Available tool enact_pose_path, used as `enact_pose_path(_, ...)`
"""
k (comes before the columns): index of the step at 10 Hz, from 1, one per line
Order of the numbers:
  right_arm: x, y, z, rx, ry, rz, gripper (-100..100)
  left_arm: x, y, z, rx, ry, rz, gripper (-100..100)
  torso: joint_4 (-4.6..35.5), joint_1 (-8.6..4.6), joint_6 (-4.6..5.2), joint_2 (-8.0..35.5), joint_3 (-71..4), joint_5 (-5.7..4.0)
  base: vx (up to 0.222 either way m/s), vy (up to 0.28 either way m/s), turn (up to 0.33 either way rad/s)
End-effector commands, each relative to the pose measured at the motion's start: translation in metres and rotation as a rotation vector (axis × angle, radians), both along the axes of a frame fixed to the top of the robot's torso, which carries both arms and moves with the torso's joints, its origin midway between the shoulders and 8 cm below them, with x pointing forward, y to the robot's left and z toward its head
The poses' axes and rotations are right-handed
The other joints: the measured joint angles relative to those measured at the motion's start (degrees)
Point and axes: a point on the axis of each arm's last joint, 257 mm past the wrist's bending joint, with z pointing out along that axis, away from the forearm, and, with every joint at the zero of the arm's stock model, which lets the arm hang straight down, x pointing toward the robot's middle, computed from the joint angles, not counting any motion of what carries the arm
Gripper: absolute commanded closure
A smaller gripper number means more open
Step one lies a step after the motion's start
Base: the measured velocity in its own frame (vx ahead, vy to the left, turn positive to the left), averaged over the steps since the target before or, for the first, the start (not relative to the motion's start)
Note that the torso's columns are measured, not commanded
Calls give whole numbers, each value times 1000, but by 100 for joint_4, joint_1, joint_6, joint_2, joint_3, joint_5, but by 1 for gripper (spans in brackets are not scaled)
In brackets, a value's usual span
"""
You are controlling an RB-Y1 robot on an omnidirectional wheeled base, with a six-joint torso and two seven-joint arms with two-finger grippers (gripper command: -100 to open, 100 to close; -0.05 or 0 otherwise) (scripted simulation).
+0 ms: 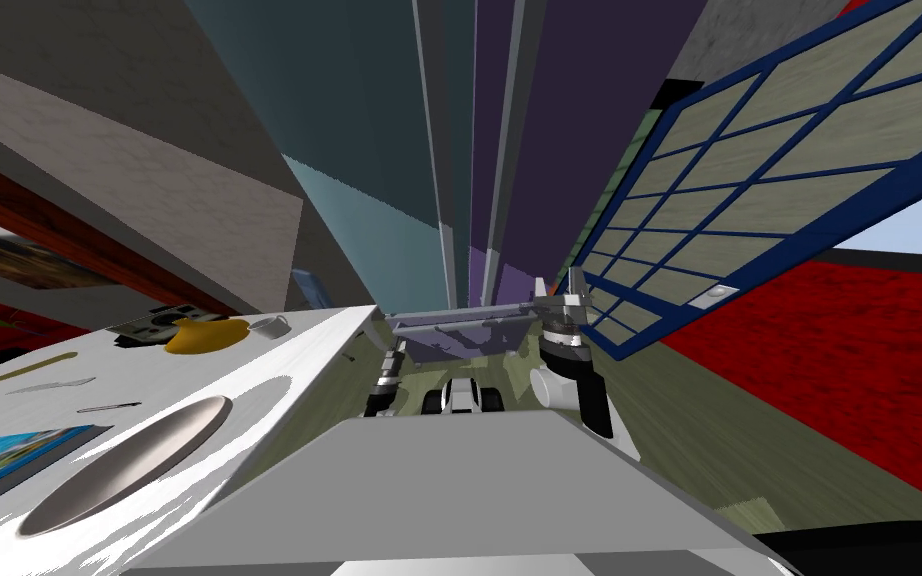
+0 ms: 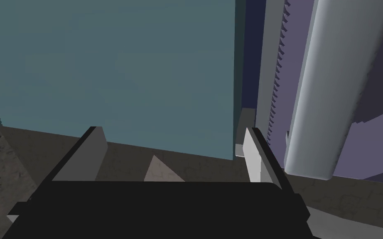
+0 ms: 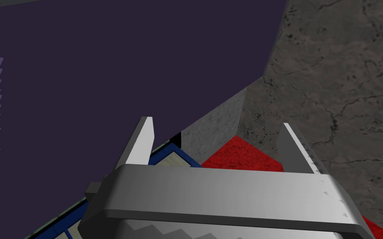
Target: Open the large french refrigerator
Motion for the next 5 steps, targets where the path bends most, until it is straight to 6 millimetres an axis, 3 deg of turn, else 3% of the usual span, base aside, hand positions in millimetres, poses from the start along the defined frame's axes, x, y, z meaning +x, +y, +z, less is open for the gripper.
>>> enact_pose_path(1,0,0,0,0,0,0,0,-5,0,-18,-1,30,5,-100,-2,3,0,-9,-5,2,76,-6,7)
enact_pose_path(5,0,0,0,0,0,0,0,-15,-1,-45,-3,70,12,-100,-2,-2,0,-9,-4,0,84,-15,11)
